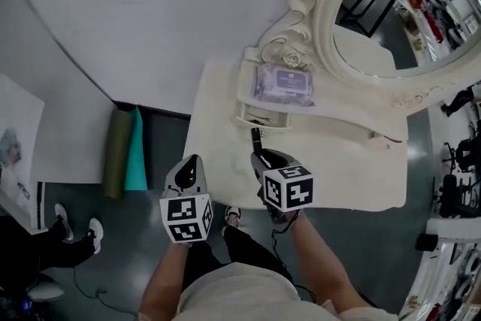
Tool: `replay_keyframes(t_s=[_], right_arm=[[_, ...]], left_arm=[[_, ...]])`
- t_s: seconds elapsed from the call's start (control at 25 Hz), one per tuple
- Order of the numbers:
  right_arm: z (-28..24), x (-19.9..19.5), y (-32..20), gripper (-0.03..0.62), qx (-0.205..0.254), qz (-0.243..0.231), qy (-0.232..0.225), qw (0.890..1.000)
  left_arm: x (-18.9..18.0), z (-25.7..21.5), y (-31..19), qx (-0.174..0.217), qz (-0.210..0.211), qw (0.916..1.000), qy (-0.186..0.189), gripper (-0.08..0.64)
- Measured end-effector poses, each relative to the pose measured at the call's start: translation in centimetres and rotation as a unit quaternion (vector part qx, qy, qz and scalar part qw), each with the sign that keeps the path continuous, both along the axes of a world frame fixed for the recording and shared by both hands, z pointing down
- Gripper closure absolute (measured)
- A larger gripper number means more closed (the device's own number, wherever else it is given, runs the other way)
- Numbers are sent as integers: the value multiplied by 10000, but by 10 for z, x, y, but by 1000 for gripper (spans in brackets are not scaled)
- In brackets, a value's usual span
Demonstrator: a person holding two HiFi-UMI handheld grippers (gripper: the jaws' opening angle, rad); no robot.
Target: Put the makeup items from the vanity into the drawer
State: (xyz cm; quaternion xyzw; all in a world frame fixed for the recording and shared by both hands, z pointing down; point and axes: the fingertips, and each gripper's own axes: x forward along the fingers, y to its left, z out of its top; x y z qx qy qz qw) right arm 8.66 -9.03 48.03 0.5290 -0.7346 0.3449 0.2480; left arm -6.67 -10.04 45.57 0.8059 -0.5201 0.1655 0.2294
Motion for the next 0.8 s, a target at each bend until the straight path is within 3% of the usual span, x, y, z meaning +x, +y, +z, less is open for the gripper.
replay_keyframes(t_s=[0.52,0.8], right_arm=[[11,19,-42,488,-324,-1036,161,9940],[14,18,-53,488,-454,-1225,94,9914]], left_arm=[[42,8,-32,-103,-287,9995,-48,556],[46,7,-42,-125,-405,9990,-102,557]])
